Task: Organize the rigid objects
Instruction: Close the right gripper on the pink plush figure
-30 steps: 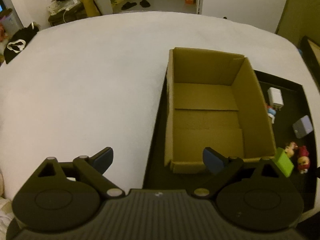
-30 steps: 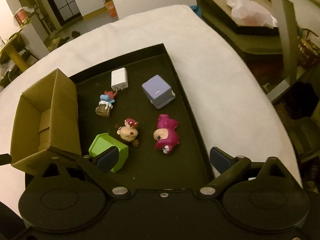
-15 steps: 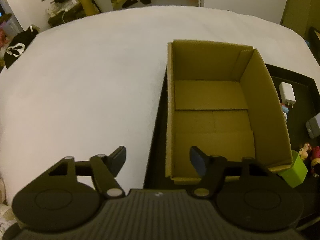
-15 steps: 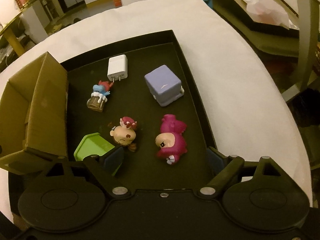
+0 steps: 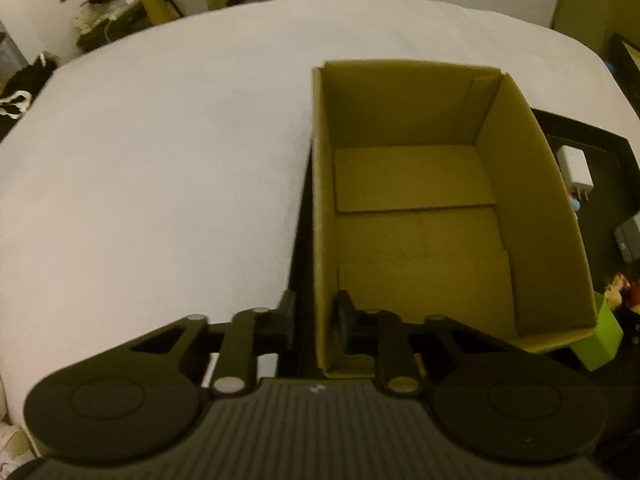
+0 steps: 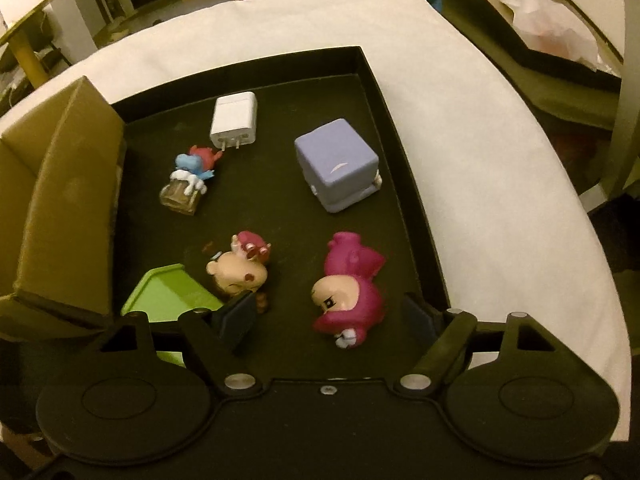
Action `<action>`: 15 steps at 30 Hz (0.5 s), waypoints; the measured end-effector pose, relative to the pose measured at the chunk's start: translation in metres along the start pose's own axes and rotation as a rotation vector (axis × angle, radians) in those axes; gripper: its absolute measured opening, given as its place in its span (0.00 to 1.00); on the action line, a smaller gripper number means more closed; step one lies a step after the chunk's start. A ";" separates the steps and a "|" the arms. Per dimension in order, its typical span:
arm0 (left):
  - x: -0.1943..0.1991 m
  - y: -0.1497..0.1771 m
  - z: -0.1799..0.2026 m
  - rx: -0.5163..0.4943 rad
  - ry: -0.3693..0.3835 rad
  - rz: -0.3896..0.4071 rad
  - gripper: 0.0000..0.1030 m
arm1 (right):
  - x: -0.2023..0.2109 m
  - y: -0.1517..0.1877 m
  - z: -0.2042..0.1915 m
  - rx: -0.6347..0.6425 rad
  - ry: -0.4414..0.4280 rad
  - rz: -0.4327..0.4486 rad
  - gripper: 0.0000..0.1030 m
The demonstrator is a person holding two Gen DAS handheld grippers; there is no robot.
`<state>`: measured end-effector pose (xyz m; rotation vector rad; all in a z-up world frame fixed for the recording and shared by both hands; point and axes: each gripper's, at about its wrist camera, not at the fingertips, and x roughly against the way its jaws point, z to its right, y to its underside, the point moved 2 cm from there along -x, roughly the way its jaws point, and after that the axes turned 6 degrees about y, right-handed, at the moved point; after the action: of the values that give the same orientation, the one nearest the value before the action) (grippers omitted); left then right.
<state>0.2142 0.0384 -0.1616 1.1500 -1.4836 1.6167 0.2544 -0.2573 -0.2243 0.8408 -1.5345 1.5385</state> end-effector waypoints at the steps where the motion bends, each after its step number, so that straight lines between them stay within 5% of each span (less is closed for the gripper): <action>1: 0.000 0.000 0.001 -0.009 0.001 0.001 0.10 | -0.002 -0.001 0.001 -0.001 0.004 -0.004 0.75; 6: 0.004 0.002 0.009 -0.075 -0.002 0.007 0.09 | -0.010 -0.001 -0.001 0.023 0.014 0.002 0.75; 8: 0.007 0.003 0.009 -0.082 -0.001 0.000 0.09 | -0.014 0.001 -0.001 0.027 0.012 -0.008 0.67; 10: 0.009 0.005 0.008 -0.083 0.000 -0.002 0.09 | -0.017 0.003 -0.001 0.026 0.022 -0.028 0.43; 15: 0.015 0.009 0.007 -0.091 -0.006 -0.005 0.08 | -0.013 0.005 0.001 0.008 0.008 -0.025 0.39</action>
<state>0.2014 0.0292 -0.1514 1.1081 -1.5406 1.5279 0.2563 -0.2595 -0.2379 0.8543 -1.5071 1.5293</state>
